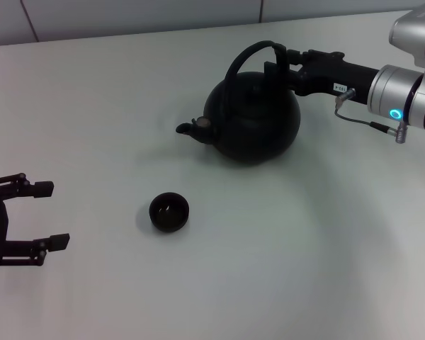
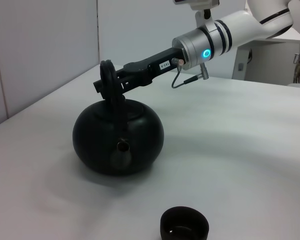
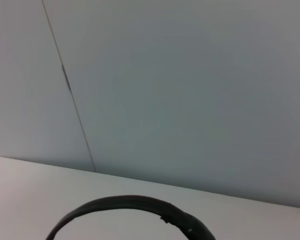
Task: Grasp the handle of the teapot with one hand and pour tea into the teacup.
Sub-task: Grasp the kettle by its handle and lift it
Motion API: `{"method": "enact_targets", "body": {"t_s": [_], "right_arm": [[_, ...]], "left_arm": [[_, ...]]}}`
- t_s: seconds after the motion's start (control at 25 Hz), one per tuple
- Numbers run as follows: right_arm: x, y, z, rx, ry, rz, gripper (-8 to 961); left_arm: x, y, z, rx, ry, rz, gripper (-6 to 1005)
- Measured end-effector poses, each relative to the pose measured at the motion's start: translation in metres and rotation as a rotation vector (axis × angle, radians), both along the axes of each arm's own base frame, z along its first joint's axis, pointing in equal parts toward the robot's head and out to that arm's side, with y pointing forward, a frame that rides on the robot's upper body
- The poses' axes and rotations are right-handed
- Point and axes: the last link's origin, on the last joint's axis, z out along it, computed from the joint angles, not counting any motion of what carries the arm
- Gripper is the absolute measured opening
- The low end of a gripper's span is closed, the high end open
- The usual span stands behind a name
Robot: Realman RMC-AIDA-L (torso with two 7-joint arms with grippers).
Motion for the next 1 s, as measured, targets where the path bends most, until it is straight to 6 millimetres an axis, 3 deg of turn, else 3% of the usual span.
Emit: {"method": "enact_targets", "body": {"t_s": [0.08, 0.2, 0.4, 0.64, 1.0], "right_arm": [[-0.0002, 0.0000, -0.0002, -0.001, 0.000, 0.001, 730], [-0.0004, -0.0001, -0.0003, -0.001, 0.002, 0.001, 473], [-0.0018, -0.0005, -0.0006, -0.002, 0.009, 0.007, 216], [-0.0029, -0.0020, -0.0017, -0.005, 0.005, 0.024, 126], [-0.0059, -0.0028, -0.0044, -0.024, -0.011, 0.047, 125]], "left_arm": [[-0.0002, 0.0000, 0.0003, 0.001, 0.001, 0.000, 861], [-0.0004, -0.0001, 0.0003, 0.001, 0.001, 0.001, 861], [-0.0013, -0.0002, 0.0005, 0.005, 0.003, 0.003, 860], [-0.0019, -0.0004, 0.0005, 0.008, 0.004, 0.005, 860], [-0.0041, -0.0013, -0.0002, 0.000, 0.019, 0.009, 860]]}}
